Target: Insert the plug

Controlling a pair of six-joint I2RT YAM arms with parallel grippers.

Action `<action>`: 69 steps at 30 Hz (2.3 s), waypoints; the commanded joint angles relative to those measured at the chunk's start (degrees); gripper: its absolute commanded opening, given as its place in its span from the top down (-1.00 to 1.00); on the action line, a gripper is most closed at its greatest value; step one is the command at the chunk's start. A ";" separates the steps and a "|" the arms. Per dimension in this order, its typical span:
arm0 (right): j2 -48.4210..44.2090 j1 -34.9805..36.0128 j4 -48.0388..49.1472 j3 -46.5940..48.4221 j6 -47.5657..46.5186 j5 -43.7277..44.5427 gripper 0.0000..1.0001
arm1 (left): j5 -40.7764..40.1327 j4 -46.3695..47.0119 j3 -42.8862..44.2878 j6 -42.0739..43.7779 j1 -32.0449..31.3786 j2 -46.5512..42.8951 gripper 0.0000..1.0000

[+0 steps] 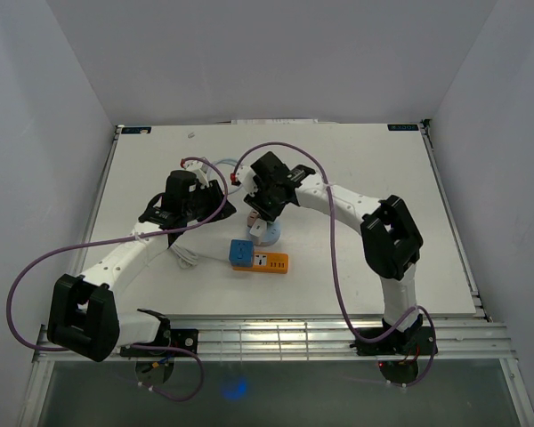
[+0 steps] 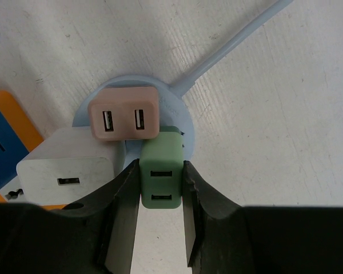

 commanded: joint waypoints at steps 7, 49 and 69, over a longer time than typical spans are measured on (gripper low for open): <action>0.97 -0.14 1.56 -8.67 0.55 1.83 0.84 | 0.87 -0.41 0.51 0.71 0.21 -2.51 0.02; 1.76 -2.16 6.22 -20.10 0.20 -3.97 0.84 | 1.22 -1.03 0.51 0.97 0.21 -3.21 0.06; -2.98 -3.48 9.47 -23.62 0.81 -4.50 0.37 | 1.49 -1.47 1.56 0.88 0.30 -2.77 0.07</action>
